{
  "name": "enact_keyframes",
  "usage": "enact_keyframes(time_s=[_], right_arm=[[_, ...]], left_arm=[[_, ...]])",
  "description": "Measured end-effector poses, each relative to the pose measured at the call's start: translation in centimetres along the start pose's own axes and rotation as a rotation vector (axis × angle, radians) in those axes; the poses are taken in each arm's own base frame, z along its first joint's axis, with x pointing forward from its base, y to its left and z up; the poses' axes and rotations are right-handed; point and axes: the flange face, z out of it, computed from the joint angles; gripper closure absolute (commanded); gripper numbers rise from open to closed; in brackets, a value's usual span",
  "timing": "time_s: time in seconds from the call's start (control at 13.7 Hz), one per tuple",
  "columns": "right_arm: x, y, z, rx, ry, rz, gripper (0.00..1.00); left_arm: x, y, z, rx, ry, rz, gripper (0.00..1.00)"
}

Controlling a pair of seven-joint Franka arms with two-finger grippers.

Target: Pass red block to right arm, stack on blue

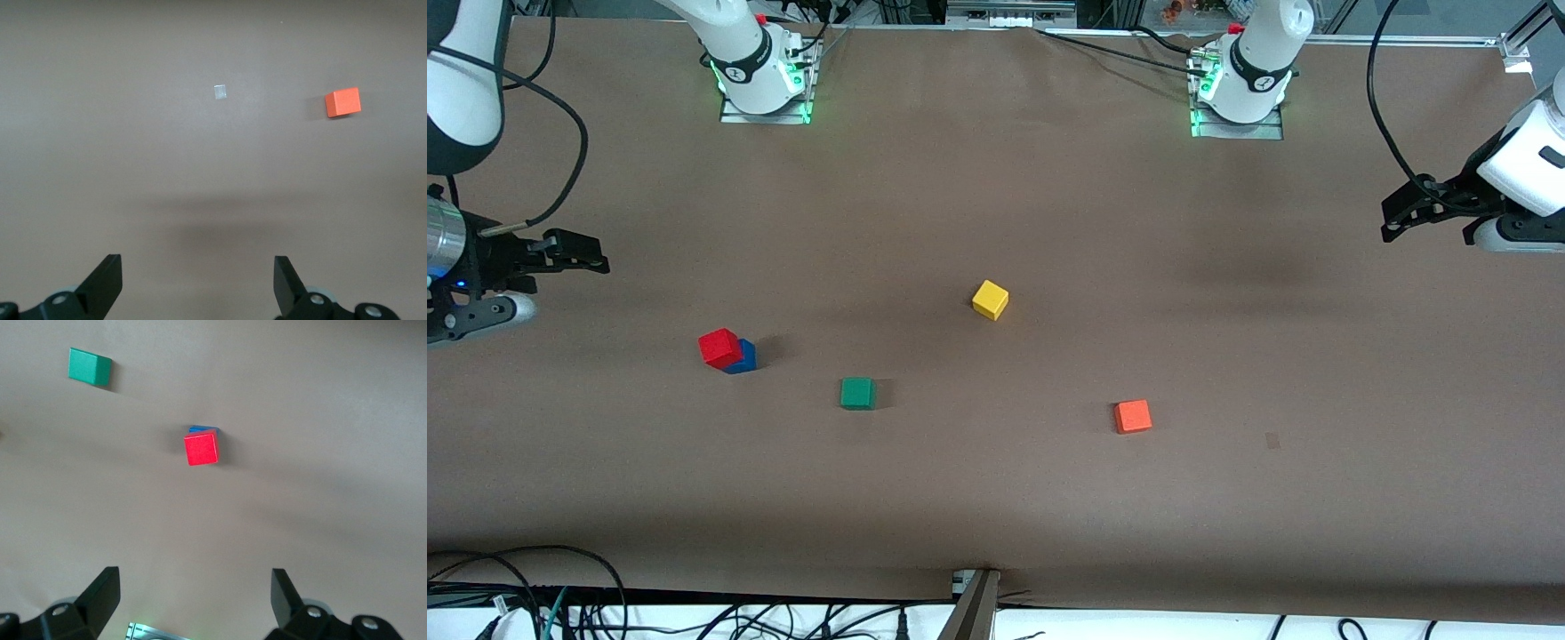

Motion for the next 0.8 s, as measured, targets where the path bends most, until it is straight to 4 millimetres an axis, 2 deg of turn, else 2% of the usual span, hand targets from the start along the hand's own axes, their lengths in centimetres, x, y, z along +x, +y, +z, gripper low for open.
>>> enact_keyframes(time_s=[0.22, 0.36, 0.8], right_arm=[[-0.5, 0.7, -0.2, 0.001, -0.01, 0.016, 0.0], [-0.7, 1.1, -0.3, 0.001, -0.014, 0.026, 0.0], [-1.0, 0.9, -0.9, 0.002, -0.016, 0.069, 0.0]], left_arm=[[0.0, 1.0, -0.1, 0.0, 0.003, 0.017, 0.0], [0.0, 0.7, -0.1, 0.0, 0.003, 0.012, 0.0], [0.0, 0.2, -0.1, 0.0, 0.002, 0.004, 0.0]])
